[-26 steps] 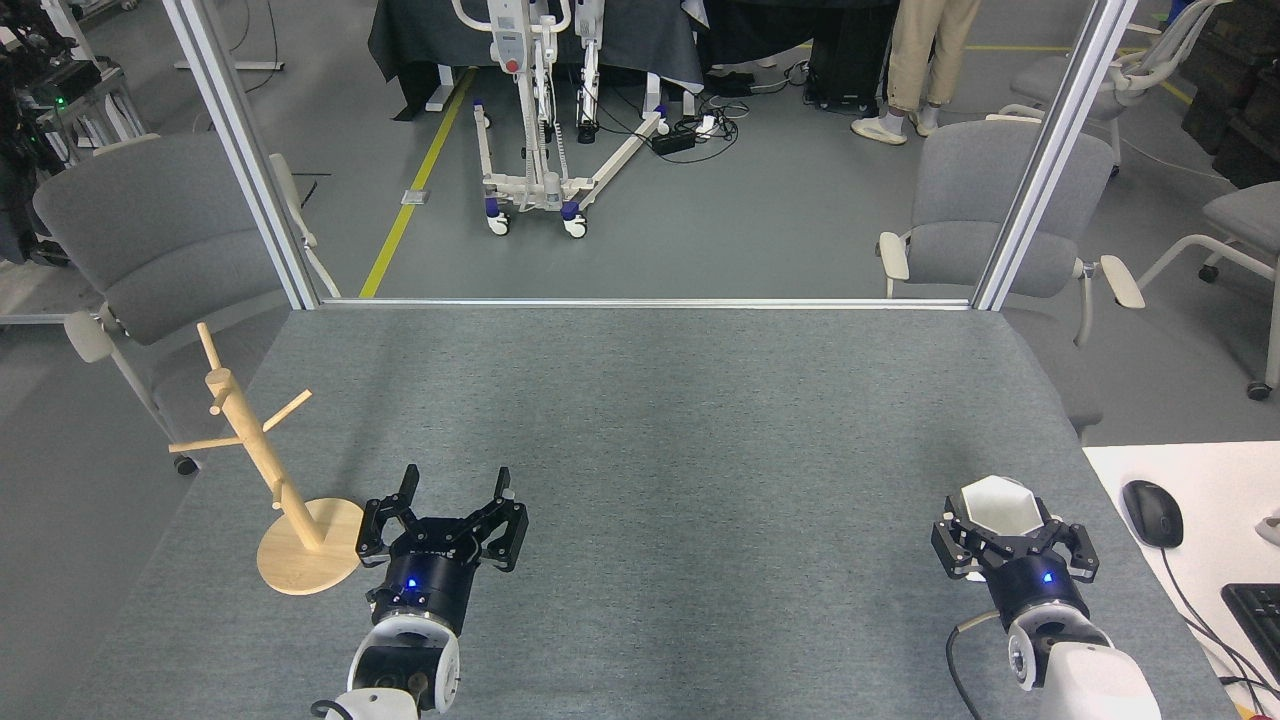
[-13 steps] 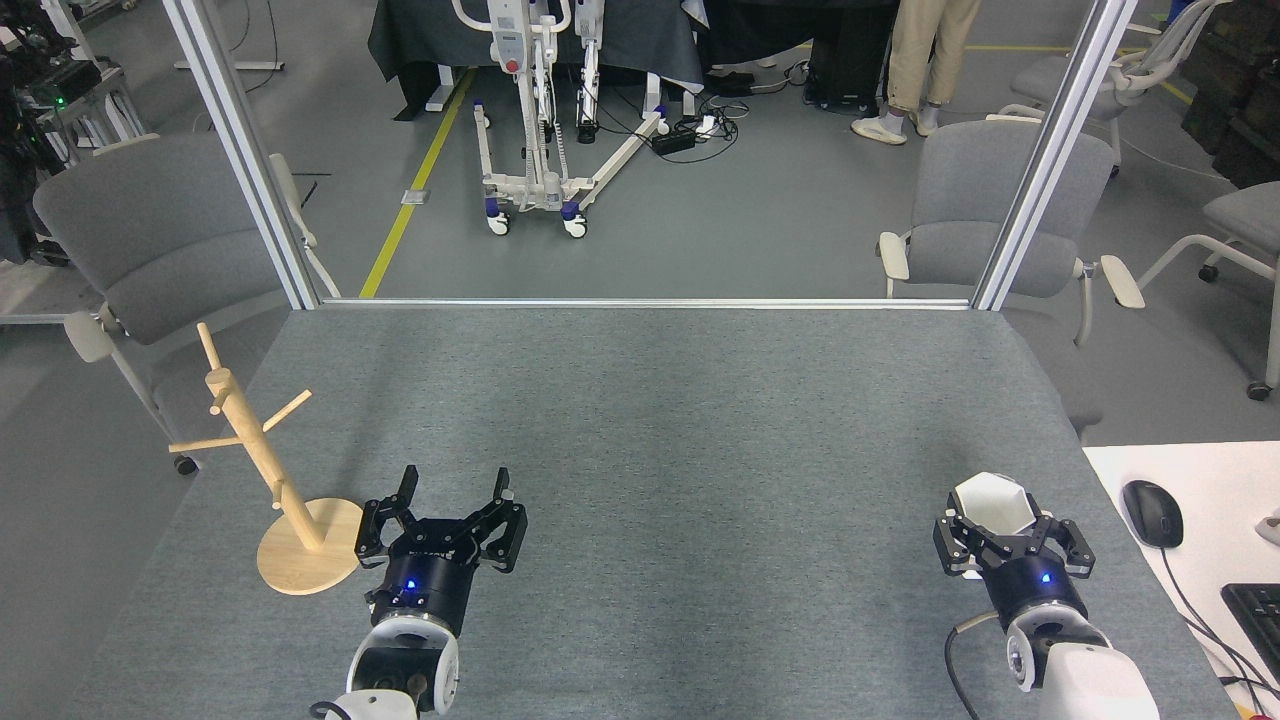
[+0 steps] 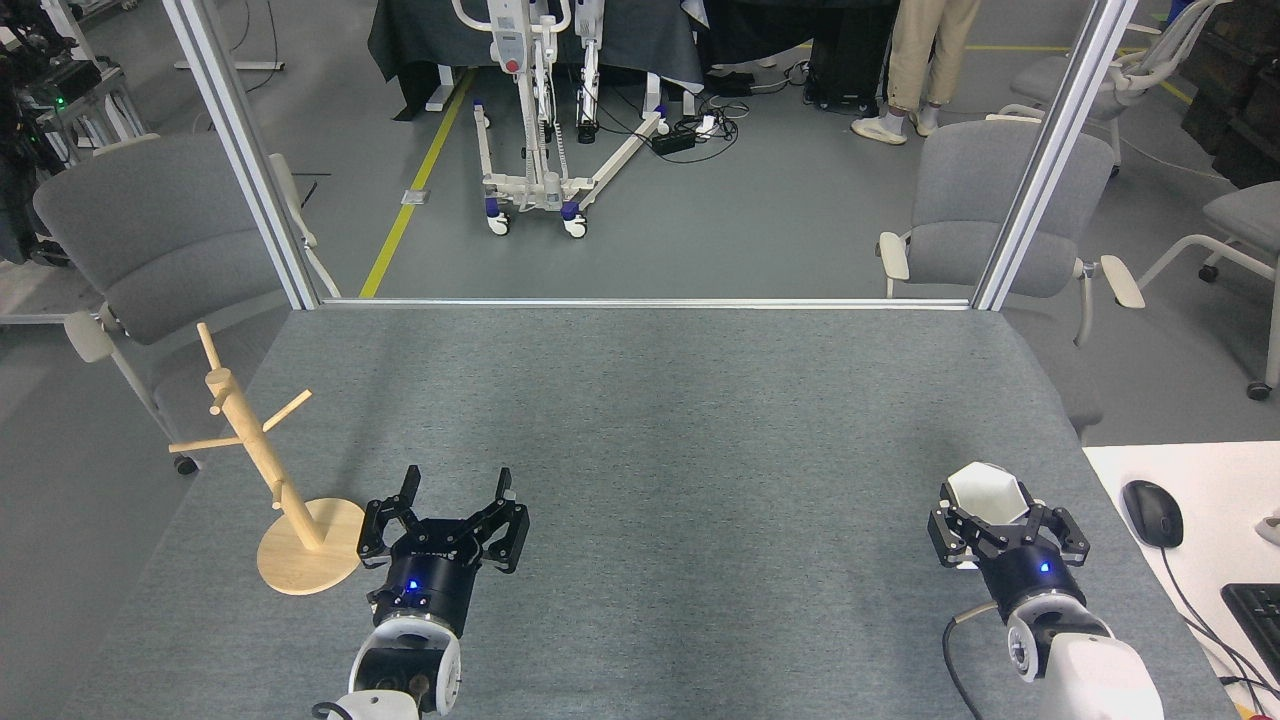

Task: Hang cup on storage rack
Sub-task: 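Lift the cup and carry it toward the left gripper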

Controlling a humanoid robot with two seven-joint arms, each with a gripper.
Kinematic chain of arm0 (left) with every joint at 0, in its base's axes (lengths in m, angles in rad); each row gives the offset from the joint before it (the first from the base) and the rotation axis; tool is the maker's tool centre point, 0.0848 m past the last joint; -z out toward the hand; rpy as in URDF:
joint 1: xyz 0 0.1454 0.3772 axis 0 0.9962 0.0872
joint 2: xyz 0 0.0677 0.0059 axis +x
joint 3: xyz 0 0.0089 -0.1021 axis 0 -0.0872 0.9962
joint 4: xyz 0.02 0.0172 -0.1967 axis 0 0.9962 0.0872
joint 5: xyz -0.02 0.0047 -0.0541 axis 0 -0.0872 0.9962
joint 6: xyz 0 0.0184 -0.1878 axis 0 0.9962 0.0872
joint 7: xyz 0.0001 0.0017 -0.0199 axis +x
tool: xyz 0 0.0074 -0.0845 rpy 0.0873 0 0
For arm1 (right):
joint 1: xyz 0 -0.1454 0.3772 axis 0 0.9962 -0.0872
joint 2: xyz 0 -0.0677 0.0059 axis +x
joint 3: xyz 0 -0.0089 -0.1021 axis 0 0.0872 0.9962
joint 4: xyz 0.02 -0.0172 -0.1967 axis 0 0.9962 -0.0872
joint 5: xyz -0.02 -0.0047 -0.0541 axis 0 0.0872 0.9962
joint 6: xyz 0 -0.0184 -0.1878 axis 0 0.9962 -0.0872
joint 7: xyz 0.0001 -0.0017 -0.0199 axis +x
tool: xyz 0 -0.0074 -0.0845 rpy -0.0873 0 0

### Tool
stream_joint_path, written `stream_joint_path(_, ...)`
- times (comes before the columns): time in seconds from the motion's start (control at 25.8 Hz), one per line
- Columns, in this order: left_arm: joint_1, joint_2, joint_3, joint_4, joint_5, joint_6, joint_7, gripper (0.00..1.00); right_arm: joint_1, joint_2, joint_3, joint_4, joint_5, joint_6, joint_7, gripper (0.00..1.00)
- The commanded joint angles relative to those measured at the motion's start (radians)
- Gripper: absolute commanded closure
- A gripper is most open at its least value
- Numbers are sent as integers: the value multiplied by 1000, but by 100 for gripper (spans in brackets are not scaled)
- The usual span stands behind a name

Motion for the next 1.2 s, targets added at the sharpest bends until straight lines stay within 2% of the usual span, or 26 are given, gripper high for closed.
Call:
stream_joint_path(0.0,-2,0,0,0,0,0,-1,1,-11,-29,-14,-49,-10,-4,83,100)
stream_joint_path(0.08,-2,0,0,0,0,0,-1,1,-11,-49,-57,-149,-45,-15,207,100)
stream_joint_path(0.19,-5,0,0,2,0,-2,-1,1,-1,-45,-121,-345,-142,-56,422,100)
stream_joint_path(0.27,-5,0,0,0,0,0,-1,1,8,-37,-153,-474,-183,-59,525,100)
stream_joint_path(0.43,-5,0,0,2,2,-2,-2,1,43,-32,-155,-661,-260,-56,600,100)
stream_joint_path(0.7,1,14,-51,-23,-8,-14,2,1,135,15,-146,-900,-269,-36,701,100)
stream_joint_path(0.81,35,15,-107,-56,-15,-12,21,1,187,60,-117,-965,-269,8,709,100)
stream_joint_path(0.89,67,15,-169,-107,-23,-11,25,1,186,78,-31,-986,-268,73,739,100)
stream_joint_path(1.01,94,17,-281,-144,-49,-14,28,1,158,72,54,-1032,-268,200,816,100)
stream_joint_path(1.16,84,29,-434,-136,-94,-14,35,1,69,81,196,-1040,-258,343,882,100)
